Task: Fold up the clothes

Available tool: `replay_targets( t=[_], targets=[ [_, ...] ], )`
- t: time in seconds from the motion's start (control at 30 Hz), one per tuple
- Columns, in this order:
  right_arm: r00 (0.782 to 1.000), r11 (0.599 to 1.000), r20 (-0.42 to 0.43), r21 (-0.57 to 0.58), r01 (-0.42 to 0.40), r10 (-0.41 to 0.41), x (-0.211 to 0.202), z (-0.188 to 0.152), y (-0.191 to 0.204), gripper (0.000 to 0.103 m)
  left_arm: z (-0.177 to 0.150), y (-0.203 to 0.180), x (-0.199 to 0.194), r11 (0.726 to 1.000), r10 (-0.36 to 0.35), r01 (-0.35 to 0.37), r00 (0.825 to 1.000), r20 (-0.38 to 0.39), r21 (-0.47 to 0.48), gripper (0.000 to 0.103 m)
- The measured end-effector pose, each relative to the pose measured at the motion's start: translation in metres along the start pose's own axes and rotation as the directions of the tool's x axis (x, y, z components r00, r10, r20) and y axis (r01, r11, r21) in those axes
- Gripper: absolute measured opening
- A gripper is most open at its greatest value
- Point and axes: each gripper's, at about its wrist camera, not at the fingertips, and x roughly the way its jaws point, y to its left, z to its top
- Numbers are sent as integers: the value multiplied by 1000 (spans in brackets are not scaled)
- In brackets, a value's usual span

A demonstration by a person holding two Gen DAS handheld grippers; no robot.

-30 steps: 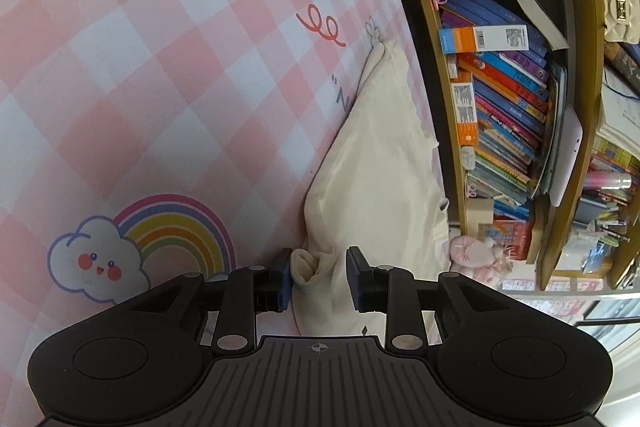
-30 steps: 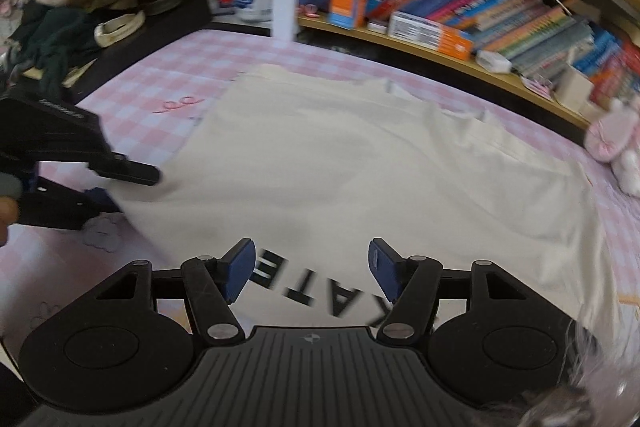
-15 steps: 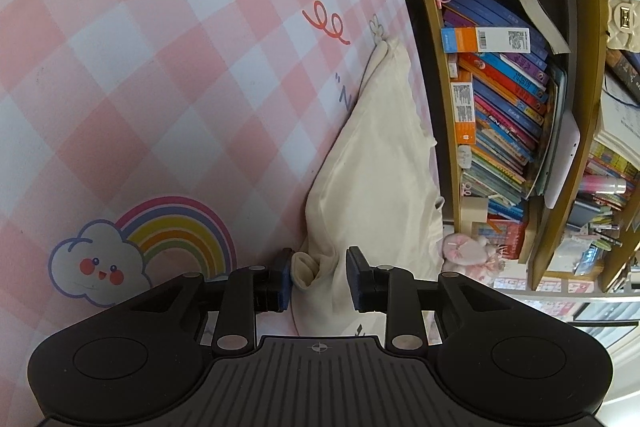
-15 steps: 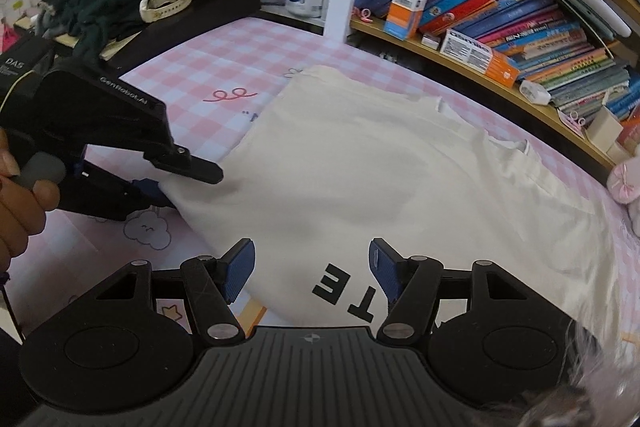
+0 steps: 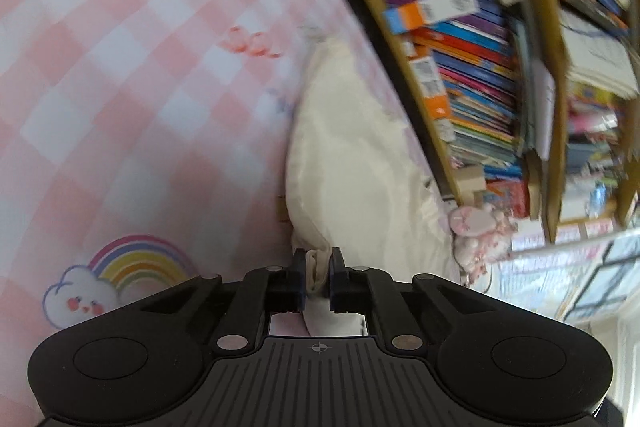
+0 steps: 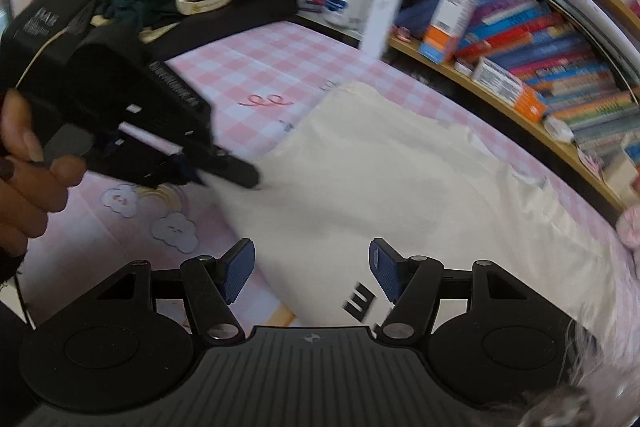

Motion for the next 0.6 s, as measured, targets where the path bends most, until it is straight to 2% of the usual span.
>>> replay_targets(
  t=[0.2, 0.23, 0.27, 0.3, 0.33, 0.37, 0.4, 0.43, 0.47, 0.5, 0.53, 0.6],
  targets=[
    [1000, 983, 9, -180, -26, 28, 14, 11, 28, 57, -1, -9, 1, 999, -17, 17, 1000, -6, 32, 8],
    [1000, 979, 9, -205, -24, 26, 18, 13, 32, 52, 0, -8, 2, 999, -22, 22, 1000, -8, 30, 9],
    [1000, 975, 9, -223, -22, 24, 21, 15, 34, 42, 1, -8, 2, 999, -30, 30, 1000, -10, 24, 9],
    [1000, 971, 11, -237, -17, 20, 25, 16, 35, 39, 1, -7, 3, 999, -36, 36, 999, -13, 20, 9],
    [1000, 968, 13, -251, -13, 16, 28, 17, 37, 32, 1, -7, 3, 999, -36, 36, 999, -13, 18, 10],
    [1000, 964, 15, -264, -8, 12, 31, 18, 38, 19, 2, -6, 2, 1000, -28, 28, 1000, -15, 15, 13],
    [1000, 967, 19, -253, -6, 12, 31, 19, 35, 13, 4, -3, 2, 999, -31, 31, 999, -21, 7, 22],
    [1000, 971, 23, -239, -5, 11, 31, 19, 30, 12, 6, 1, 0, 999, -43, 43, 999, -19, -11, 38],
    [999, 980, 34, -199, -6, 13, 28, 21, 23, 12, 9, 5, -2, 998, -56, 55, 998, -13, -32, 49],
    [999, 989, 46, -151, -8, 15, 24, 22, 15, 12, 11, 10, -4, 996, -68, 68, 998, -6, -54, 69],
    [998, 995, 57, -101, -11, 17, 20, 23, 7, 12, 13, 15, -6, 994, -81, 80, 997, 1, -75, 73],
    [997, 1000, 72, -19, -21, 22, 14, 24, -8, 12, 16, 20, -3, 989, -106, 105, 994, -9, -107, 74]
  ],
)
